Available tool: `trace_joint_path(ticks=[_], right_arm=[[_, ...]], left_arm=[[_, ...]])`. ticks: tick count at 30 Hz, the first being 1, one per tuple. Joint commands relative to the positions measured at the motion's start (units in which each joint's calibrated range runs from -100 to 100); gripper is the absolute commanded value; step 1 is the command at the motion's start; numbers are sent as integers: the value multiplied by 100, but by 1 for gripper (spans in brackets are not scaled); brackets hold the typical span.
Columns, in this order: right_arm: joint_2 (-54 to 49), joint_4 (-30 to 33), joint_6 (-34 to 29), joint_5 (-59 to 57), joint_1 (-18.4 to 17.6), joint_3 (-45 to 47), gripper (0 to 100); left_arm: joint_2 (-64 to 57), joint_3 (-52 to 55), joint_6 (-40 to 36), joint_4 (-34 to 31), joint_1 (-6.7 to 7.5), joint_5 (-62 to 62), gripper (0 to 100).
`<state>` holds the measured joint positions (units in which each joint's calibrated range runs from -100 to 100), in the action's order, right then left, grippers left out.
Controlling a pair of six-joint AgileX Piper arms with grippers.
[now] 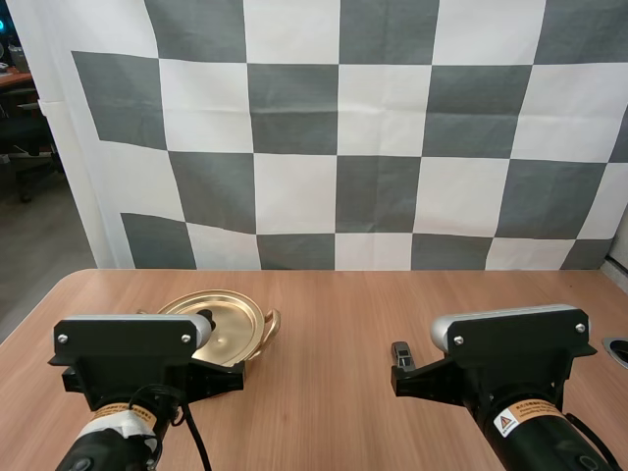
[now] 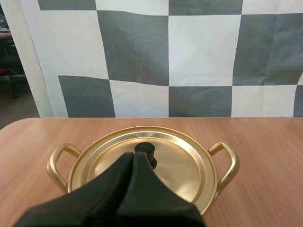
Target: Open the pot, put the car inside, and close it
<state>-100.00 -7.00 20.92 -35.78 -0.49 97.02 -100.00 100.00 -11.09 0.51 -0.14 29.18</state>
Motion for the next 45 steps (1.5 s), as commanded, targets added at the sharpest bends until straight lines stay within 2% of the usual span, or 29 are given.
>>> trace_joint_path(ticks=[1, 34, 37, 45], right_arm=[[0, -3, -5, -4, 1, 3, 0], [0, -16, -5, -4, 1, 3, 0], [0, -438, -5, 12, 1, 3, 0], [0, -471, -5, 1318, 1, 3, 0]], left_arm=[[0, 0, 0, -3, 2, -9, 0], [0, 0, 0, -3, 2, -9, 0], [0, 0, 0, -3, 2, -9, 0], [0, 0, 0, 39, 2, -234, 0]])
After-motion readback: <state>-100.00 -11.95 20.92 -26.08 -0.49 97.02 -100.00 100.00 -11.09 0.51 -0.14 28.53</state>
